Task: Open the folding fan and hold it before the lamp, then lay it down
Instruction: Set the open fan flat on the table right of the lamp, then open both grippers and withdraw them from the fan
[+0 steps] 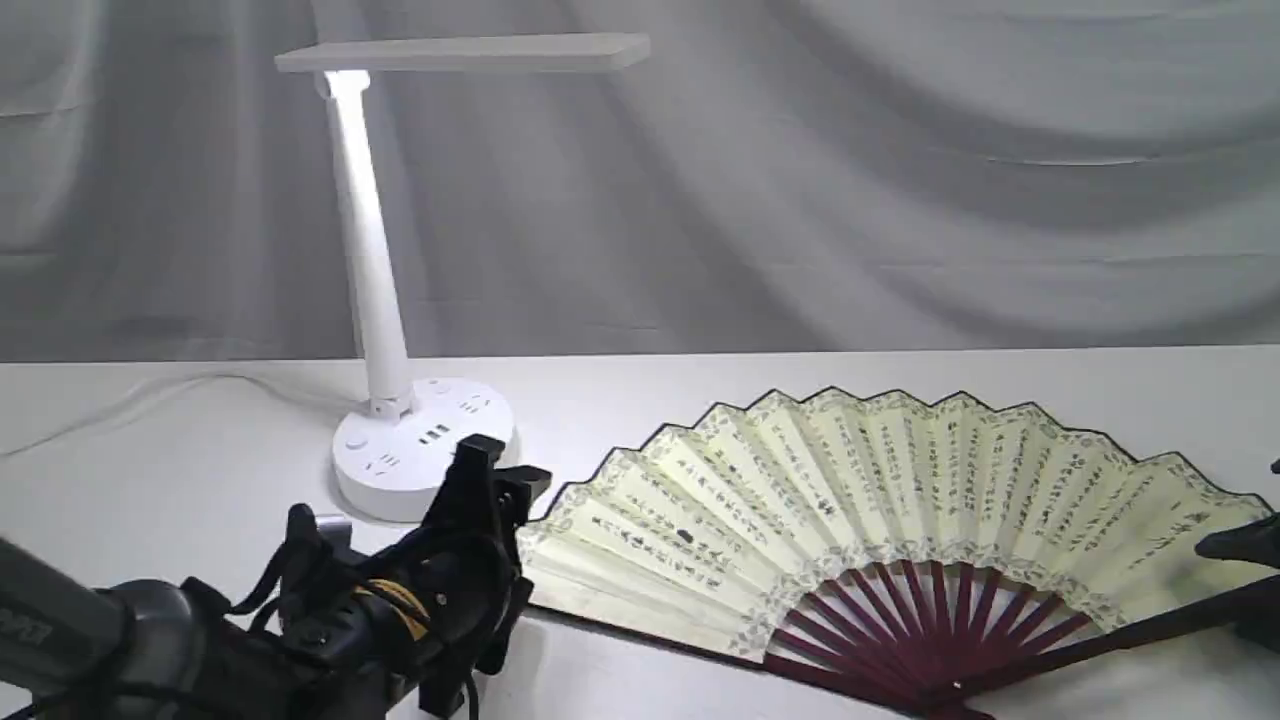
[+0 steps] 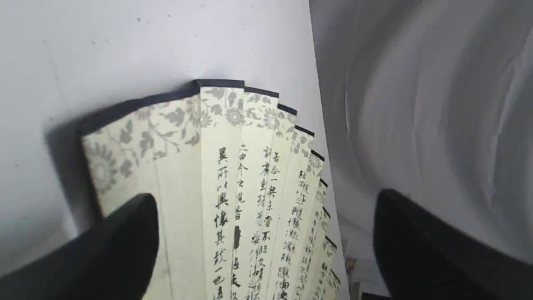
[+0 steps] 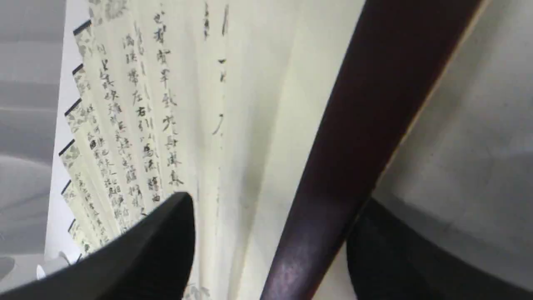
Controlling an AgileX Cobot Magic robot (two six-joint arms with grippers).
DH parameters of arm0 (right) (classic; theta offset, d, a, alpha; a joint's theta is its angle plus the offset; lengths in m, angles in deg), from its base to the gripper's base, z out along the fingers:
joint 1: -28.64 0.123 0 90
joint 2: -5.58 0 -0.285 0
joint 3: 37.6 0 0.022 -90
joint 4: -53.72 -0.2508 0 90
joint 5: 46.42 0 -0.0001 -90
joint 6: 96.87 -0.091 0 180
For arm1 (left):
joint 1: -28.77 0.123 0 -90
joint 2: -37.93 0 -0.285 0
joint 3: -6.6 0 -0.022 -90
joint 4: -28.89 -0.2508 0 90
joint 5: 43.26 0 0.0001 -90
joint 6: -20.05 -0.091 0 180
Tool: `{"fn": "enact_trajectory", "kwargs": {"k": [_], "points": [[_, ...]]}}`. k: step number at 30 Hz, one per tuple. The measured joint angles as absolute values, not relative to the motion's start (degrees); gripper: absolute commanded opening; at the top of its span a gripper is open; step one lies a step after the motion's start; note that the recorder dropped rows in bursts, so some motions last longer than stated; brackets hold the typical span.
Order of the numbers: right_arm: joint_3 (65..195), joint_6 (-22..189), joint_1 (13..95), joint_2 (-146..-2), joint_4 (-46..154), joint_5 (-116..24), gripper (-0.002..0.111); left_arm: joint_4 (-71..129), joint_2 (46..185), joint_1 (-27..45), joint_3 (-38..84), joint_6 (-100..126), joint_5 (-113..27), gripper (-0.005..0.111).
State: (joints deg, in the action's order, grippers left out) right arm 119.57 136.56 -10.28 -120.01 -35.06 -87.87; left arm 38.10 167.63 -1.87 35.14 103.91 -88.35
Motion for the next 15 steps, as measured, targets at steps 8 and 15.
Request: {"fn": "enact_trajectory", "kwargs": {"k": [8, 15], "points": [[119.6, 137.2, -10.3, -119.5, -29.4, -87.3, 0.054, 28.4, 166.9, 0.7, 35.1, 103.9, -88.0, 0.071], [119.4, 130.6, -10.3, -113.3, -20.1, -83.6, 0.054, 26.9, 163.0, 2.0, 35.1, 103.9, -82.1, 0.071]]}}
